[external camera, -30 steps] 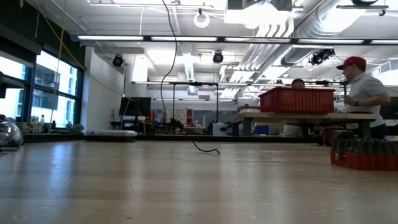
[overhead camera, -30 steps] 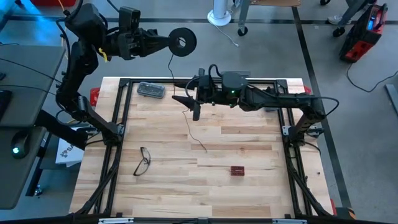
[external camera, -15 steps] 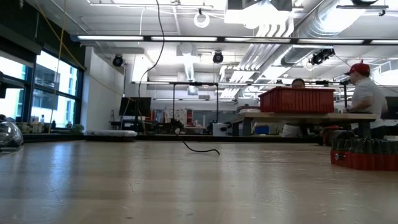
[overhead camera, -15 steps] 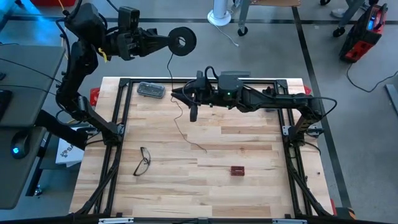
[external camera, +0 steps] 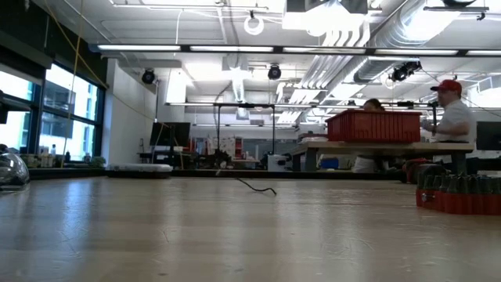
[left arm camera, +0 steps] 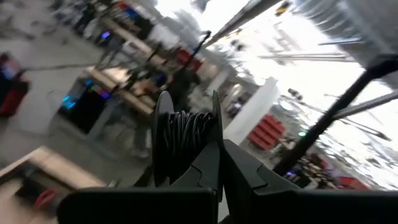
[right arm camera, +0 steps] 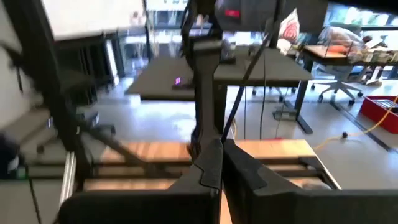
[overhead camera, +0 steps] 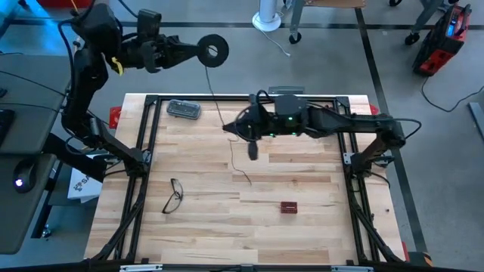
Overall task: Coil cords
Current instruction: Coil the black wire into the spool
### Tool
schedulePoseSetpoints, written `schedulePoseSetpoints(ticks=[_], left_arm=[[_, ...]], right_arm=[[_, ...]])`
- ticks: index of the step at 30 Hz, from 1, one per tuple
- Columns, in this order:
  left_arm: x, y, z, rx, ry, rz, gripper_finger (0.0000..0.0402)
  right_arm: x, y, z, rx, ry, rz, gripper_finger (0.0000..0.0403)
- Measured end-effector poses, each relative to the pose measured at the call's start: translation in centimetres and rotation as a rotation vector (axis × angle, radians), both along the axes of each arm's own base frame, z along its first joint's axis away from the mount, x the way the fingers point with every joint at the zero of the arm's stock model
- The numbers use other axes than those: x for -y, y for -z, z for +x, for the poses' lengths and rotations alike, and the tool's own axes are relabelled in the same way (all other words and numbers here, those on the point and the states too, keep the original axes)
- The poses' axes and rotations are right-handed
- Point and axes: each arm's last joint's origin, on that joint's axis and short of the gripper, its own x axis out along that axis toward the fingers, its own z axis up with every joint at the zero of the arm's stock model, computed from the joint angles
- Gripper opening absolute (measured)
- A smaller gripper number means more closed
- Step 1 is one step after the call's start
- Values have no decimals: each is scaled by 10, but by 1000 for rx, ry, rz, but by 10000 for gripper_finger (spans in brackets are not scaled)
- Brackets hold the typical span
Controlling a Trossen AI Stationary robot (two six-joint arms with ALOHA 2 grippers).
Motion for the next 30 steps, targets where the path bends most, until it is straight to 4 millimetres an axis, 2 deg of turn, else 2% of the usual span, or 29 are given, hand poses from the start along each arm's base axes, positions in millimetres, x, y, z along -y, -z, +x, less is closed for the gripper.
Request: schedulePoseSetpoints(ticks=[8,15,22,30], left_arm=[[-3,18,-7,-174,-13,-232,0],[2,25,-5,-240,10,-371,0],[11,28,4,-262,54,-429,0],[20,41,23,-367,100,-500,0]], right_arm=[[-7,-26,-49,-73,-7,-61,0],[-4,-48,-85,-42,42,-106,0],[-1,-65,-111,15,107,-149,0],[2,-73,-125,38,143,-176,0]])
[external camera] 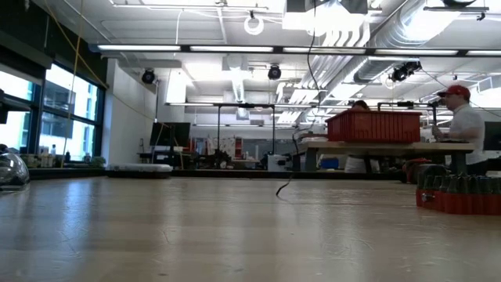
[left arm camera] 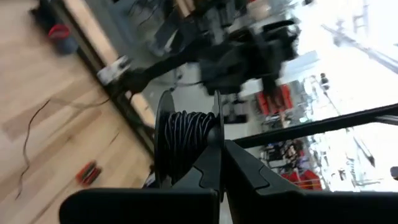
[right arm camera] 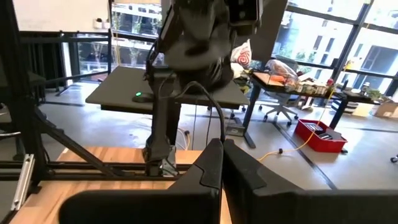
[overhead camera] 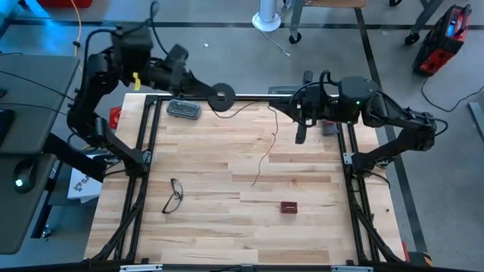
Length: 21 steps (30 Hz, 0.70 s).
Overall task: Coil cords
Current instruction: Coil the black wire into the spool
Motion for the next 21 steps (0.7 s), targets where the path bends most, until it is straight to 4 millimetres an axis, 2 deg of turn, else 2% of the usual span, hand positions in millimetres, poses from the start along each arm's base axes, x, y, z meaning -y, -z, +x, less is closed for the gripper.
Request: schedulePoseSetpoints(ticks=[7,14,21], left_arm=[[5,13,11,-103,32,-30,0],[16,12,19,-83,110,-102,0],[26,17,50,-56,219,-136,0]], right_arm=[[0,-3,-7,11,-7,0,0],[10,-4,-9,14,27,0,0],[21,-5,0,59,-14,10,0]])
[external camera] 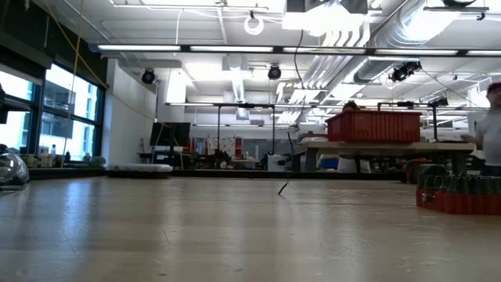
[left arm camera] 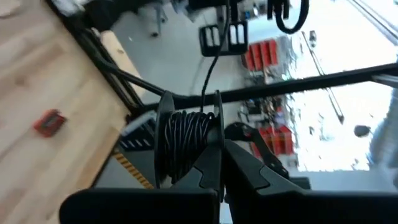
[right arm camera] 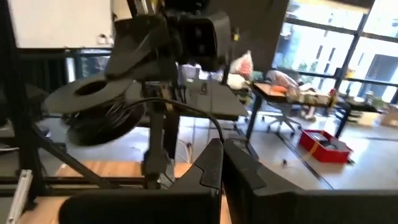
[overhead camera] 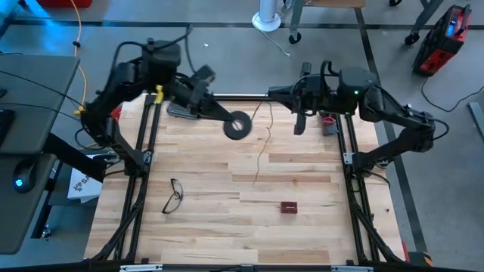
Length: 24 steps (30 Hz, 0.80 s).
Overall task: Coil cords
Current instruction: Coil the black wire into the spool
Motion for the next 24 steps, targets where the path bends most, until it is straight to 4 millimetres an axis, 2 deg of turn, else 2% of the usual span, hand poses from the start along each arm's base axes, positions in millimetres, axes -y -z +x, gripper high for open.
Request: schedulePoseSetpoints(ticks=[5,13,16,24], left_arm=[[0,1,34,111,95,-46,0],[-8,-4,73,325,173,-80,0],[-9,-7,78,397,190,-74,0],[-18,-21,72,575,159,63,0]], right_arm=[[2,3,14,24,-41,1,0],[3,6,42,120,-122,28,0],[2,9,48,126,-143,37,0],[1,2,59,263,-206,70,0]])
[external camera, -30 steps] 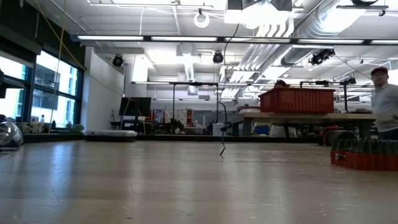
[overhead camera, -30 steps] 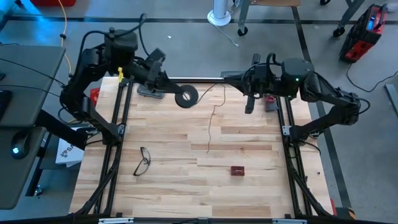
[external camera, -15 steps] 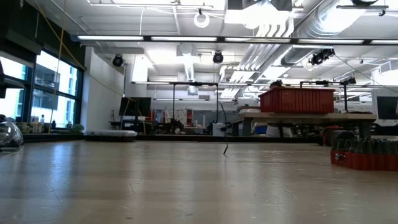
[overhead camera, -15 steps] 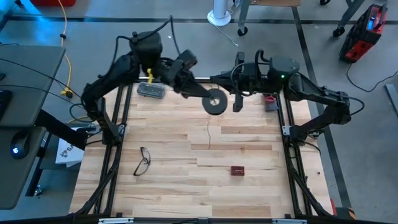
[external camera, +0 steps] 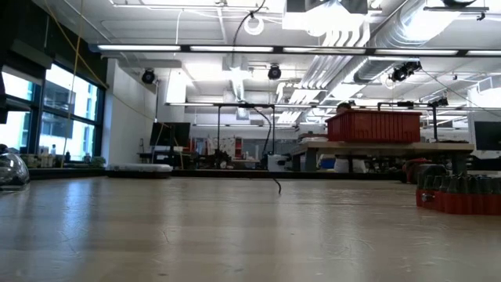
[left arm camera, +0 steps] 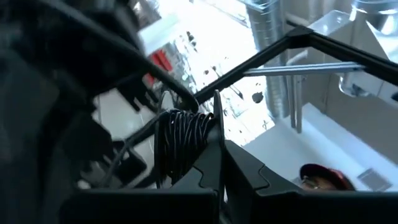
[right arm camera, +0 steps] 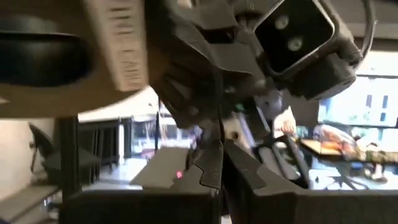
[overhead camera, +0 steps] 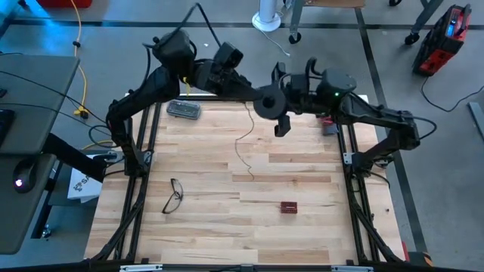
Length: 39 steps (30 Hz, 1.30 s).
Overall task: Coil cords
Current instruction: Coil the black wire into the spool
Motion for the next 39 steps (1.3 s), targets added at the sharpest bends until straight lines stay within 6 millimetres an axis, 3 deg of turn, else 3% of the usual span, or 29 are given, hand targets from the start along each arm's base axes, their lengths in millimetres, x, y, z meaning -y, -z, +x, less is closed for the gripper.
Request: schedulePoseSetpoints(ticks=[11,18,24,28,33,39], left_arm=[[-21,-15,-14,241,-146,221,0],[-39,-39,-62,340,-302,337,0],[-42,-53,-101,368,-426,453,0],[-43,-54,-122,322,-540,575,0],[-45,-39,-137,119,-683,761,0],[-45,-31,-136,27,-739,875,0]], right_arm=[[-5,2,19,117,-75,61,0],[-5,1,19,122,-78,62,0],[-3,2,20,115,-75,60,0],[0,3,20,100,-58,64,0],[5,14,18,-45,63,79,8],[3,29,24,-182,113,22,83]])
